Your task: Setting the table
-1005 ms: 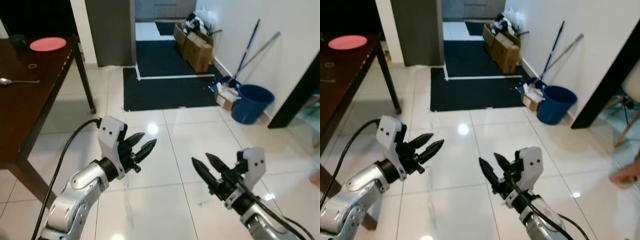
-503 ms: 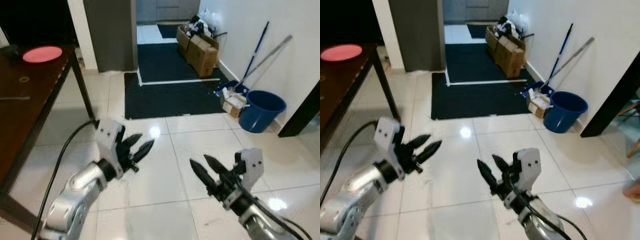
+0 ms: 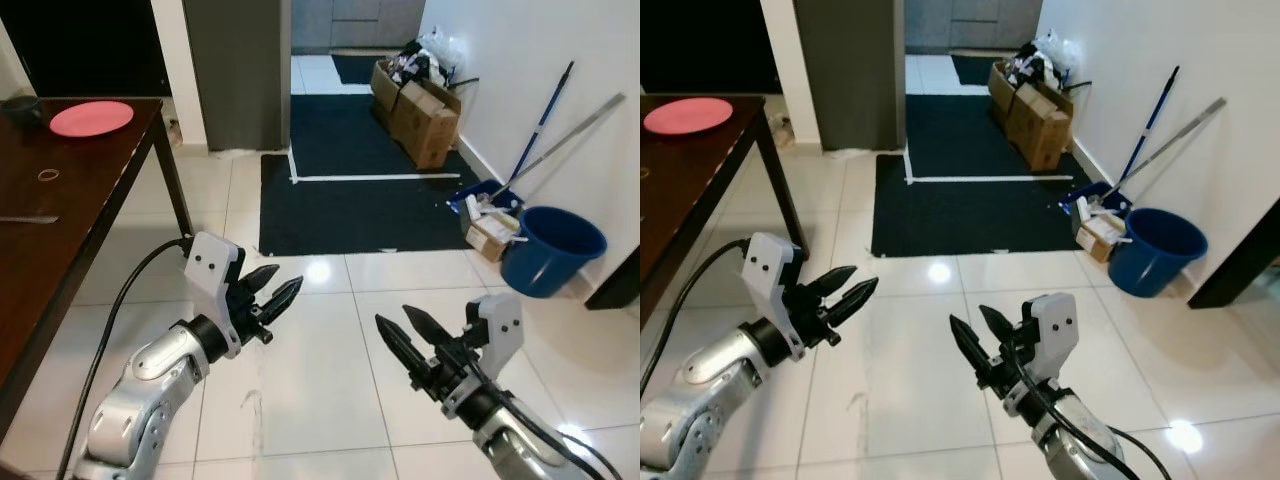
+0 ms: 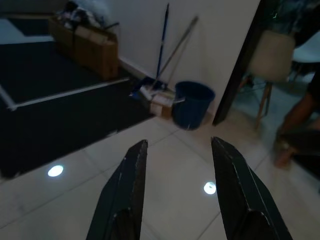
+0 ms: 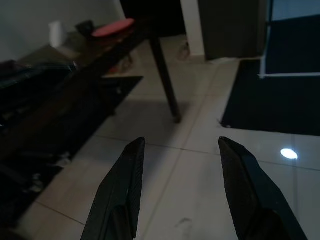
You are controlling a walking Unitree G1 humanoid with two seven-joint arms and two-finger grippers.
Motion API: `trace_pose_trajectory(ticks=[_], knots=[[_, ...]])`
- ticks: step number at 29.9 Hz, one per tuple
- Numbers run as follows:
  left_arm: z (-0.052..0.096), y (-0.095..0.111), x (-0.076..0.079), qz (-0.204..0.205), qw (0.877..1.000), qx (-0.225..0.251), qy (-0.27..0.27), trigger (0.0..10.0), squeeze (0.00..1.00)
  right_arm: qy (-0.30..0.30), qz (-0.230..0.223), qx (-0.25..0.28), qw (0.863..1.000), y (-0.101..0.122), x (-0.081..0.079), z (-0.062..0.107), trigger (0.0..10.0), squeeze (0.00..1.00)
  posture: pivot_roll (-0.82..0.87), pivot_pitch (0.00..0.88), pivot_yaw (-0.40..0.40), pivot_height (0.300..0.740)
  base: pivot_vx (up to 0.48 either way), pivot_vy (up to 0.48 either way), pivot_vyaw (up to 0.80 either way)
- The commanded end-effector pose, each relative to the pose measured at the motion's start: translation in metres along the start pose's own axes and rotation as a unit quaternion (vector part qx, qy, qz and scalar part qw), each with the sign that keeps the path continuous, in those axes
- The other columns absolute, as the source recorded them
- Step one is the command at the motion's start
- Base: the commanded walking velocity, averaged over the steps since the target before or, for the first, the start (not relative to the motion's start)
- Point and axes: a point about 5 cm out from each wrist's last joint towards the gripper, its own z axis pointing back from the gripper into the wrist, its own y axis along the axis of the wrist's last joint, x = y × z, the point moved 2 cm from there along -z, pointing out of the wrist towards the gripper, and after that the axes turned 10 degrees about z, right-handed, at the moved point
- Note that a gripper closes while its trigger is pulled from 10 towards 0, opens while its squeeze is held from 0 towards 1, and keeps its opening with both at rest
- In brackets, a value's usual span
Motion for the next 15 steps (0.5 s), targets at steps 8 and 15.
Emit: trace_pose_trajectory(ticks=[8, 15], knots=[[0.0042, -0.0042, -0.0051, 0.000, 1.000, -0.009, 0.008, 10.0, 0.00, -0.002, 0.001, 0.006, 1.000, 0.0014, 0.0000, 0.0004, 10.0, 0.00, 0.04, 0.109, 0.057, 0.740, 0.480, 0.000, 0.00], [0.0042, -0.0043, -0.0056, 0.001, 1.000, -0.009, 0.009, 10.0, 0.00, -0.006, -0.003, 0.008, 1.000, 0.0013, 0.0005, 0.0003, 10.0, 0.00, 0.04, 0.109, 0.061, 0.740, 0.480, 0.000, 0.00]])
